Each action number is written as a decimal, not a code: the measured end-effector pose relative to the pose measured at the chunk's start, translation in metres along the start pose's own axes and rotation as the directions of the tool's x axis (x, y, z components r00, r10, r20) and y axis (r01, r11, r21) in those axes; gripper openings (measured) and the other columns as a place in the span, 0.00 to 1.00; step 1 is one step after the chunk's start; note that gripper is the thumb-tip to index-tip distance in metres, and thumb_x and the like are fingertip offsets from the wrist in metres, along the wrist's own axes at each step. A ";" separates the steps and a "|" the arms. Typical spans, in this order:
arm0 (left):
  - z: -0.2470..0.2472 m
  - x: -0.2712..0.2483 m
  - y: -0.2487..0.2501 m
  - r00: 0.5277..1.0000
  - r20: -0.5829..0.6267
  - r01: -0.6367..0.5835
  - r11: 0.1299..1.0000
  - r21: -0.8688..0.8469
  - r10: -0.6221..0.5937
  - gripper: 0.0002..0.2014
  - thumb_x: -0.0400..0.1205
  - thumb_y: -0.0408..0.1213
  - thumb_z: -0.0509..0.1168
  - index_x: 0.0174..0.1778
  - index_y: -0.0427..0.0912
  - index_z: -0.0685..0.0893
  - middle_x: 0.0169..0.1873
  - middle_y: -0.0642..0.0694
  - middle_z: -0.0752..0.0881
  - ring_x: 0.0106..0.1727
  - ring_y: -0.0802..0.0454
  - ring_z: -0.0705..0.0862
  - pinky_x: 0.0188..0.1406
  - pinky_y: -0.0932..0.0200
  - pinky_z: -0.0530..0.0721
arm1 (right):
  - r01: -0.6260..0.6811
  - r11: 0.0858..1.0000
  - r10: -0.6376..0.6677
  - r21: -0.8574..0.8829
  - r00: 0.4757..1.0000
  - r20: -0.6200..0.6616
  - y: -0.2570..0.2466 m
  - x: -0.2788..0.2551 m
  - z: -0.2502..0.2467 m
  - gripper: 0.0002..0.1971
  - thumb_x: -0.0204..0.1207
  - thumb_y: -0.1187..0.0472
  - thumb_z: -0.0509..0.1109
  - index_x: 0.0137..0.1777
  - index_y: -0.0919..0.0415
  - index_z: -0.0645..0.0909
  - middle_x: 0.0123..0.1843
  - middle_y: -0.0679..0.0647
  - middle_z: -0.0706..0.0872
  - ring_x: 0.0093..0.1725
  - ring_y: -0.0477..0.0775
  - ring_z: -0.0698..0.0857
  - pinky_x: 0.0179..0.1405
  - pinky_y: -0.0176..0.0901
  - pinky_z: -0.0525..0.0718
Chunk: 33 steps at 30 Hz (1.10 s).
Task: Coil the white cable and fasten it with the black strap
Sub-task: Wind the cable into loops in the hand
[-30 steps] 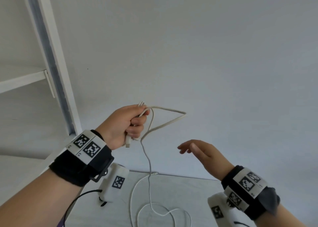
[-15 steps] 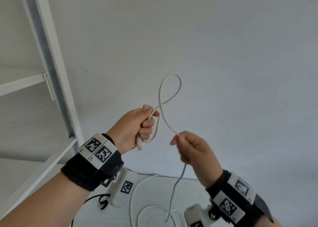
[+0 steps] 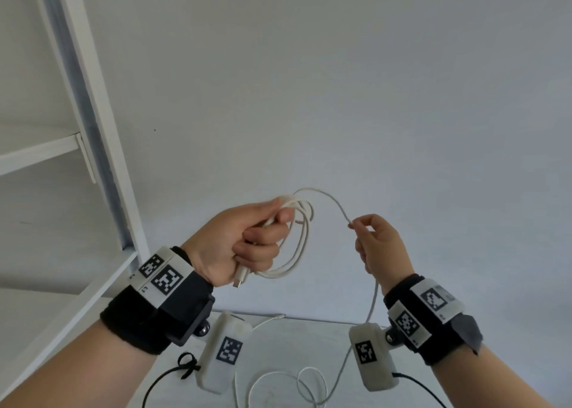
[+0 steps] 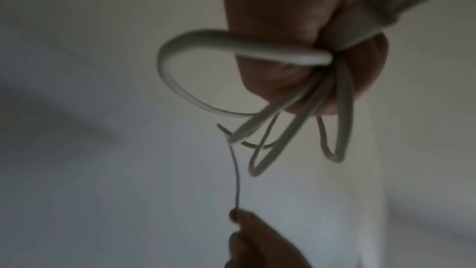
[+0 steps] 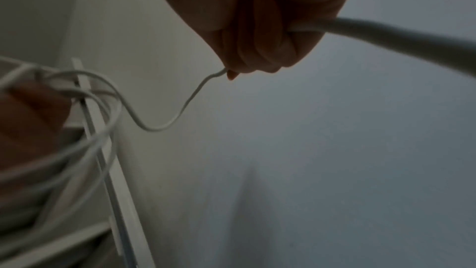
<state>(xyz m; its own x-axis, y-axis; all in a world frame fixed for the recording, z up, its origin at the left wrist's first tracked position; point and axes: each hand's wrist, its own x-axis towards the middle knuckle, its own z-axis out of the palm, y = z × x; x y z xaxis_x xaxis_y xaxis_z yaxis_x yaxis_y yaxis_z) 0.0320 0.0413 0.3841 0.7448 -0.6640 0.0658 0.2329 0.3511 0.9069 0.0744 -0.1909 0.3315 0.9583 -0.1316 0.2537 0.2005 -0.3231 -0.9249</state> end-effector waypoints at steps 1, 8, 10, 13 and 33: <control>-0.003 0.000 0.004 0.997 0.069 -0.015 0.996 -0.083 0.020 0.12 0.82 0.46 0.59 0.37 0.44 0.79 0.18 0.55 0.61 0.14 0.61 0.58 0.13 0.69 0.58 | 0.013 0.996 -0.011 -0.089 1.000 0.021 0.006 -0.001 0.001 0.08 0.80 0.59 0.59 0.43 0.59 0.79 0.22 0.50 0.73 0.17 0.45 0.66 0.15 0.33 0.64; -0.028 -0.002 0.032 0.959 0.167 -0.135 0.886 -0.443 0.230 0.17 0.88 0.44 0.46 0.47 0.37 0.75 0.24 0.49 0.66 0.21 0.55 0.65 0.22 0.61 0.65 | 0.152 0.841 0.005 -0.518 0.957 0.289 0.030 -0.024 0.012 0.11 0.79 0.61 0.58 0.37 0.51 0.77 0.26 0.45 0.77 0.27 0.50 0.76 0.30 0.41 0.75; -0.030 -0.003 0.035 0.963 0.034 -0.234 0.890 -0.391 0.268 0.17 0.88 0.45 0.46 0.44 0.41 0.74 0.22 0.51 0.66 0.20 0.58 0.62 0.19 0.64 0.67 | 0.243 0.765 0.013 -0.596 0.920 0.392 0.028 -0.034 0.016 0.11 0.80 0.61 0.56 0.38 0.49 0.76 0.28 0.43 0.76 0.31 0.51 0.78 0.34 0.43 0.76; -0.022 -0.003 0.034 0.914 -0.228 -0.382 0.901 -0.206 0.336 0.15 0.87 0.46 0.47 0.38 0.46 0.73 0.18 0.55 0.69 0.16 0.61 0.61 0.15 0.71 0.68 | 0.396 0.668 0.003 -0.630 0.845 0.535 0.022 -0.050 0.024 0.11 0.79 0.60 0.56 0.42 0.47 0.78 0.37 0.47 0.79 0.40 0.53 0.79 0.37 0.43 0.73; -0.010 0.007 0.001 0.879 -0.393 -0.153 0.941 0.301 0.268 0.07 0.85 0.35 0.55 0.55 0.43 0.77 0.69 0.47 0.80 0.62 0.35 0.84 0.57 0.44 0.86 | 0.728 0.623 -0.448 -0.287 0.633 0.632 -0.042 -0.077 0.005 0.12 0.75 0.43 0.52 0.45 0.47 0.73 0.33 0.38 0.73 0.34 0.41 0.71 0.34 0.40 0.74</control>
<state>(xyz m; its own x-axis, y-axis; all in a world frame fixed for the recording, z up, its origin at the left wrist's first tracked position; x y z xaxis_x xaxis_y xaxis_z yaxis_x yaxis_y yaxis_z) 0.0440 0.0434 0.3815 0.9633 -0.2303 0.1377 -0.0828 0.2332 0.9689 -0.0068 -0.1624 0.3490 0.6453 0.6534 0.3958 0.7636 -0.5664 -0.3100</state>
